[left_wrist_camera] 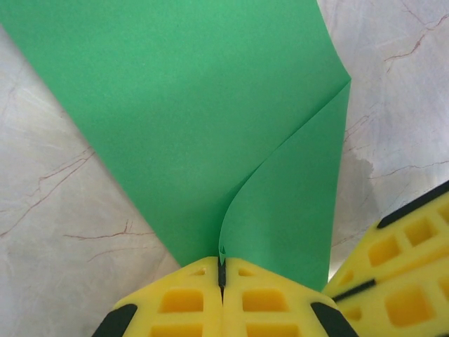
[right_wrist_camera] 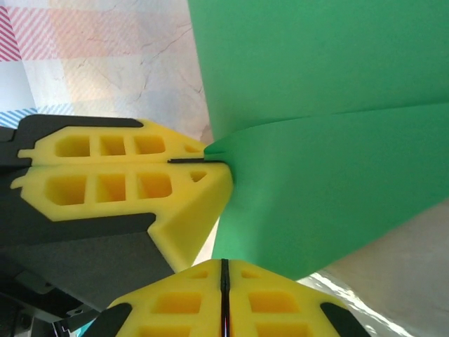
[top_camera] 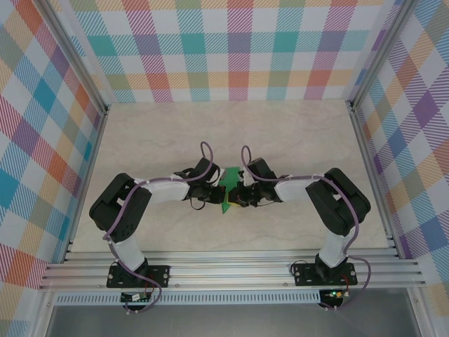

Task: Fold a paper plane with a square sheet of paper (pick it up from the middle)
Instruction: Third fold the triangle at the center of the table.

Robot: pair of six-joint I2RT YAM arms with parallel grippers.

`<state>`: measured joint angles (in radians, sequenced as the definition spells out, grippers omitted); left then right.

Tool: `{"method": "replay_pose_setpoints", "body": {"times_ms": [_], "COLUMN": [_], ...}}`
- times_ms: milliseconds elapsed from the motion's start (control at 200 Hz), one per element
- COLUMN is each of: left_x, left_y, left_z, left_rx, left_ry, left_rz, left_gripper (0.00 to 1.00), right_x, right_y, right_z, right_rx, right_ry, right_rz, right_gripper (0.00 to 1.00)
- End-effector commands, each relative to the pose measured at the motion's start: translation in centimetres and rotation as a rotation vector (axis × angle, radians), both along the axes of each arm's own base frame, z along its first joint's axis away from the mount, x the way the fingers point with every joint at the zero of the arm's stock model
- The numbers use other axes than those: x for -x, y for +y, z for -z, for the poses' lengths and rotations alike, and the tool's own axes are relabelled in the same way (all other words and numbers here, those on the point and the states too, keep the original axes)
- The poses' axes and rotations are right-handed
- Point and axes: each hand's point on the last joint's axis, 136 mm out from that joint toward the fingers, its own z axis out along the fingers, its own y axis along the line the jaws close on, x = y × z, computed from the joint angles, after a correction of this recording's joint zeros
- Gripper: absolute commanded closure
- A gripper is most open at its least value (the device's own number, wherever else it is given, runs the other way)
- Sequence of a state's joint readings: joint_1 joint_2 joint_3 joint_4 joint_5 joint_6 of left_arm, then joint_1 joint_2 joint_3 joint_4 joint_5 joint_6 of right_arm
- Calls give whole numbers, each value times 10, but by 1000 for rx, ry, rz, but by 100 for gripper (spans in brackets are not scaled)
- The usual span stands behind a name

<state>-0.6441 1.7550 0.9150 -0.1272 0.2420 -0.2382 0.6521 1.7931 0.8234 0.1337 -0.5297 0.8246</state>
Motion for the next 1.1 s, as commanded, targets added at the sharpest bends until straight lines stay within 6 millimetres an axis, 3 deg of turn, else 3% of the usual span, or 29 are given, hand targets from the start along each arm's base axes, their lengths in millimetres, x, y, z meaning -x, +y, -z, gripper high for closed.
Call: {"method": "replay_pose_setpoints", "body": {"times_ms": [0,255,520,705,945,1095], "left_x": [3,3,3,3,0,0], "left_y": [14,14,15,12,11,12], "left_z": [15,17,20,21,22,26], "left_rx": [-56,-53,-34,3,21,17], "left_ry": [35,37,49,62,78,88], "left_rz": [-7,-7,-2,17,28,33], "left_gripper": [100,100,100,100,100,100], "right_x": [2,4,7,14,19,22], "right_y": [3,2,3,10,16,15], "right_z": [14,31,6,1,10,27], "right_rx": [21,72,34,6,-4,53], "right_ry": [12,23,-23,-19,-1,21], "right_rz": [8,4,6,-5,-2,6], "right_gripper": [91,91,91,91,91,92]}}
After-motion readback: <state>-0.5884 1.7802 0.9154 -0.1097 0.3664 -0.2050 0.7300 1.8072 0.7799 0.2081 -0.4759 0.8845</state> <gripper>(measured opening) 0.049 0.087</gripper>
